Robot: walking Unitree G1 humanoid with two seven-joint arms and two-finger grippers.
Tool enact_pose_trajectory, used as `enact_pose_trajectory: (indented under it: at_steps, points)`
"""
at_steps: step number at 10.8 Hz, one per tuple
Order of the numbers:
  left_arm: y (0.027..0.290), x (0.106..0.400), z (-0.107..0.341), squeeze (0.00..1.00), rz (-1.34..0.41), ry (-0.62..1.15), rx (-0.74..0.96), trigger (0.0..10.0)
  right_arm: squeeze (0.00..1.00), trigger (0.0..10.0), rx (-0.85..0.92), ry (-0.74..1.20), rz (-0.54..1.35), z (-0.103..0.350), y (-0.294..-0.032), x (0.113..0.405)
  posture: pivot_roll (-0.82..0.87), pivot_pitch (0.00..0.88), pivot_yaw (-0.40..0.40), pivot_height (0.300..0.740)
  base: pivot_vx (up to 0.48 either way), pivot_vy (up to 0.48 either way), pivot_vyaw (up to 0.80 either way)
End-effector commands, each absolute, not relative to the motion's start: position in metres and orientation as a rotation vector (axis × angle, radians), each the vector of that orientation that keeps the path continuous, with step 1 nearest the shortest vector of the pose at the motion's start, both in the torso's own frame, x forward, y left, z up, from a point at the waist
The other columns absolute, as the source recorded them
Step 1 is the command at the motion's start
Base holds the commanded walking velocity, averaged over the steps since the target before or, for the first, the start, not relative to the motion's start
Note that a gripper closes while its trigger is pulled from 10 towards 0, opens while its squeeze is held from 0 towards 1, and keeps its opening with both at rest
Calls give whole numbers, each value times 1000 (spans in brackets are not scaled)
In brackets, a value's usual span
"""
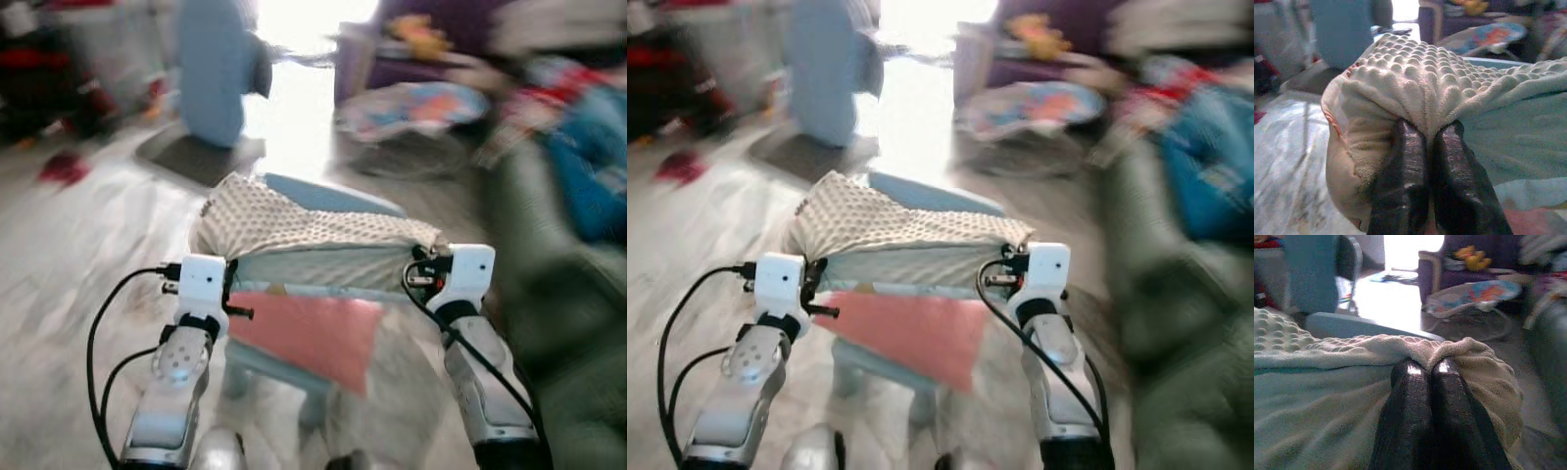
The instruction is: Move the pillow to the sofa
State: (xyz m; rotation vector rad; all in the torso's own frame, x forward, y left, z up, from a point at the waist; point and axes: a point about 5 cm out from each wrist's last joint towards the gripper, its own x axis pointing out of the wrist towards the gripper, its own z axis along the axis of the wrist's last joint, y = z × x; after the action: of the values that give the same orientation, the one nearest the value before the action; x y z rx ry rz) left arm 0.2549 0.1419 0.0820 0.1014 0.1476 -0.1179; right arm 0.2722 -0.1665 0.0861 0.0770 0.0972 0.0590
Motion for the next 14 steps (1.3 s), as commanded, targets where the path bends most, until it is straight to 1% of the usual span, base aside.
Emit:
enact_pose_trajectory:
  at_steps: [1, 14]
  points:
    - [139, 255, 85, 0, -129, 138, 102, 10000, 0, 10000, 74, 85, 23, 90, -175, 273, 27, 0, -68, 740, -334, 0, 0]
    - [137, 253, 84, 0, -145, 156, 101, 10000, 0, 10000, 79, 117, -4, 85, -180, 271, 13, 17, -67, 740, -336, 0, 0]
